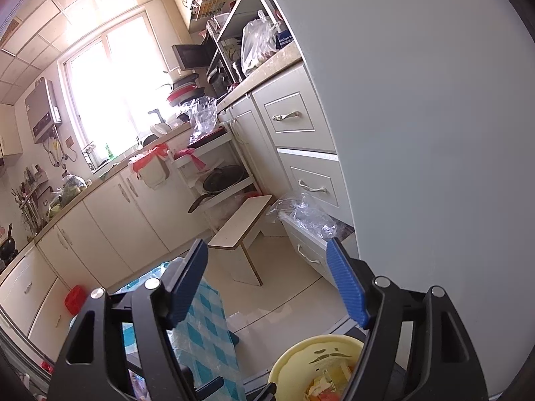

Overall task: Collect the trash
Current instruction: 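Move the left gripper to the small orange peel piece and grasp it, then carry the small orange peel over the yellow bin with the left gripper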

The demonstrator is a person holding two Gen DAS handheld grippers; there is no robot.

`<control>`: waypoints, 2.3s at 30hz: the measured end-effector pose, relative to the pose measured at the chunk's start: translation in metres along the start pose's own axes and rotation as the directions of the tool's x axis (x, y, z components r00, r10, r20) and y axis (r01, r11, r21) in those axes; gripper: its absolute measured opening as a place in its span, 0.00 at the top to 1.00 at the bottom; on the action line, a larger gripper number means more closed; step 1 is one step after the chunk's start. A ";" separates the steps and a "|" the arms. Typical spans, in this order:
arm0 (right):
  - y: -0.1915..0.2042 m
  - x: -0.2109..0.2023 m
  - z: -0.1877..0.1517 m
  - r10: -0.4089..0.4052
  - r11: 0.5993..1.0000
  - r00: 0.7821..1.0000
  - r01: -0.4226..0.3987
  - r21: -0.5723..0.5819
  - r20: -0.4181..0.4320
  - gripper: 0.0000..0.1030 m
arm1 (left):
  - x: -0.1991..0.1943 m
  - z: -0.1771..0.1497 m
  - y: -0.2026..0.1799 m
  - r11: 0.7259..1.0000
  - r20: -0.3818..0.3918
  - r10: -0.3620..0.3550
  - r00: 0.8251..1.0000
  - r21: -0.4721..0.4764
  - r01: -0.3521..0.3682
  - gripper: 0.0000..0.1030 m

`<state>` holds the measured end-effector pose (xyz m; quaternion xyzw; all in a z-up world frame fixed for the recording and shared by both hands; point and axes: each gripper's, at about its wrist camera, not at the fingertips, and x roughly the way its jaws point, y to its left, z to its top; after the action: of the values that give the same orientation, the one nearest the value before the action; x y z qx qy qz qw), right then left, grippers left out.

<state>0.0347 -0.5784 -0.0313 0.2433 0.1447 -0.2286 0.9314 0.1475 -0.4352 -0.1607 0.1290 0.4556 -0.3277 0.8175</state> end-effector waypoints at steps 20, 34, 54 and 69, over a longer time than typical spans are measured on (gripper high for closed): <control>0.067 0.034 -0.035 0.102 0.985 0.980 -0.123 -0.120 -0.170 0.29 | -0.131 -0.061 0.224 0.876 0.121 0.392 0.912 -0.351 -0.330 0.22; 0.096 0.059 -0.052 0.133 0.974 0.954 -0.175 -0.141 -0.268 0.29 | -0.105 -0.060 0.423 0.713 -0.026 0.547 0.837 -0.509 -0.482 0.19; 0.113 0.067 -0.064 0.135 0.959 0.939 -0.204 -0.195 -0.316 0.29 | -0.116 -0.068 0.414 0.789 0.071 0.392 0.917 -0.538 -0.295 0.84; 0.105 0.036 -0.052 0.142 0.961 0.963 -0.190 -0.203 -0.230 0.29 | -0.168 -0.058 0.247 0.919 0.232 0.264 0.936 -0.354 -0.171 0.84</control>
<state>0.1091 -0.4826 -0.0480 0.1718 0.2476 -0.1040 0.9478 0.2088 -0.1497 -0.0750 -0.0053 0.3681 -0.1681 0.9144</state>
